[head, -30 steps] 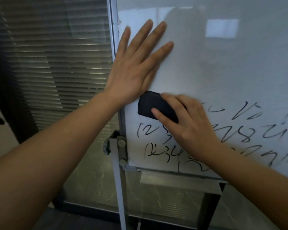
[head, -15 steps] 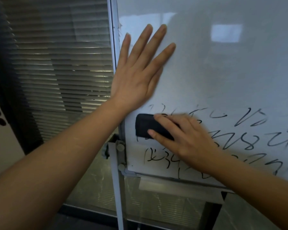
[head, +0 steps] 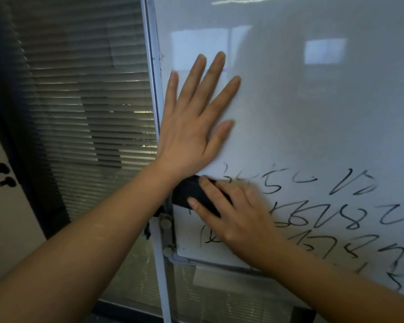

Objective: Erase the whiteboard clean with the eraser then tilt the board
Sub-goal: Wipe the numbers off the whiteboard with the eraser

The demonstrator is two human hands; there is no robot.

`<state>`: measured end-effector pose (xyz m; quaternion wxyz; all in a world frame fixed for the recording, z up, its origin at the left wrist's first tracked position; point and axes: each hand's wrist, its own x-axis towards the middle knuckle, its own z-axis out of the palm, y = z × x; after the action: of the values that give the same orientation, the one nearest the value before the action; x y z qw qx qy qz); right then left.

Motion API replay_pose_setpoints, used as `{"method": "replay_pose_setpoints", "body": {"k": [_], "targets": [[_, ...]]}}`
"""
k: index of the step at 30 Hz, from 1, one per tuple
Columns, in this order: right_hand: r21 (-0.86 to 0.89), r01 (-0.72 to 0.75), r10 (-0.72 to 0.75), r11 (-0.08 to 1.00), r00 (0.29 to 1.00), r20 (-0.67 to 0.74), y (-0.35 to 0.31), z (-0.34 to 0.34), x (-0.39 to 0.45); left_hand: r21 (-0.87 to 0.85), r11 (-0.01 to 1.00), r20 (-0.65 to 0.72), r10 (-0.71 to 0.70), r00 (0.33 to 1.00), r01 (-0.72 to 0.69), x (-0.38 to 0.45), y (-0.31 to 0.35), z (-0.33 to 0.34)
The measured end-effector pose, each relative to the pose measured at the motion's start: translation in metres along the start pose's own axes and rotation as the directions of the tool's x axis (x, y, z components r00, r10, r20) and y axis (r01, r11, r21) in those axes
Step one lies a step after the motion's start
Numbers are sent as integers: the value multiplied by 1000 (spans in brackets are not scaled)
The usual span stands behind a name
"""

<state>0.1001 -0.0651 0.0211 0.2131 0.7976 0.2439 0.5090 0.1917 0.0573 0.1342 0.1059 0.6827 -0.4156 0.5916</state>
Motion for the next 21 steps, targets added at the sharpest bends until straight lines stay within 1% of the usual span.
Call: {"method": "replay_pose_setpoints", "body": {"k": [2, 5, 8, 11, 13, 15, 18, 20, 21], "targets": [[7, -2, 2, 1000, 1000, 5, 9, -3, -8, 34, 999, 10, 14, 1000, -14, -10, 0, 3], [-3, -21, 21, 1000, 1000, -22, 31, -11, -21, 53, 999, 27, -10, 1000, 8, -34, -3, 6], [-31, -140, 137, 990, 986, -98, 57, -22, -23, 48, 997, 8, -65, 998, 64, -51, -5, 8], [-76, -282, 264, 956, 947, -185, 70, -29, -16, 50, 992, -29, -111, 993, 112, -56, 2, 11], [-80, -312, 289, 947, 933, -216, 66, -26, -16, 38, 990, -46, -138, 989, 139, -56, 9, 14], [-51, -275, 262, 960, 948, -179, 52, -19, -20, 20, 990, -48, -141, 989, 142, -55, 12, 15], [-16, -125, 124, 992, 990, -65, 30, -8, -32, -82, 983, -50, -168, 985, 163, -56, 7, 13], [-6, -30, 30, 1000, 1000, 1, 23, -5, -39, -151, 972, -41, -186, 982, 178, -58, 1, 9], [4, -7, 7, 1000, 1000, 11, 22, -5, -40, -171, 969, -40, -189, 981, 179, -58, -2, 8]]}}
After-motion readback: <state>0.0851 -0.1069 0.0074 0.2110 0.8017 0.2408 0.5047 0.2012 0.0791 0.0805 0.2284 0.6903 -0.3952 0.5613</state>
